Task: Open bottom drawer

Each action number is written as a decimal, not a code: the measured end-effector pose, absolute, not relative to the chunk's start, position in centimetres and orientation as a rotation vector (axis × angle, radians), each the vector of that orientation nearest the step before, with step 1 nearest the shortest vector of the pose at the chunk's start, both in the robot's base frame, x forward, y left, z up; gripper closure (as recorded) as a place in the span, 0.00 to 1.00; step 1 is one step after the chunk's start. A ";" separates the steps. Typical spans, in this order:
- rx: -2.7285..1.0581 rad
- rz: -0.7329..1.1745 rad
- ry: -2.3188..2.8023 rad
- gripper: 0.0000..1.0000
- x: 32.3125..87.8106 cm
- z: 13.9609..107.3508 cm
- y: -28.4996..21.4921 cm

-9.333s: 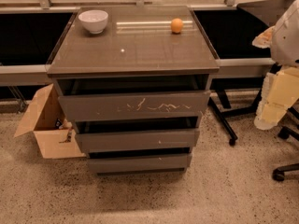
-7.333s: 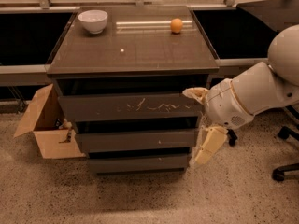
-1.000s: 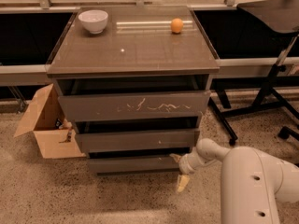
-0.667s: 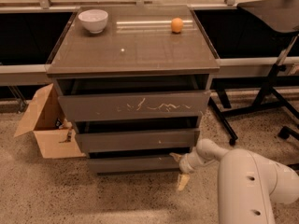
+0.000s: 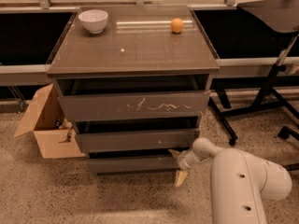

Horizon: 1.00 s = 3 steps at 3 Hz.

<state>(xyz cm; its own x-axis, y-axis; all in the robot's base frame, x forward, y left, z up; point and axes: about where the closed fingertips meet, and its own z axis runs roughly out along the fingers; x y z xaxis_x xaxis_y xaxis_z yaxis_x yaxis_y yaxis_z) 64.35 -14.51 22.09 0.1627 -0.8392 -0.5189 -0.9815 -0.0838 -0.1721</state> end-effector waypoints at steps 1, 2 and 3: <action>-1.958 0.378 1.733 0.00 65.8 20.9 -14.5; -1.940 0.380 1.755 0.00 66.9 19.6 -14.4; -1.932 0.411 1.781 0.22 67.4 17.7 -14.2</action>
Offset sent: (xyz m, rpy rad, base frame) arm 0.0458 -0.0045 -0.0369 -0.0073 0.0015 -0.0650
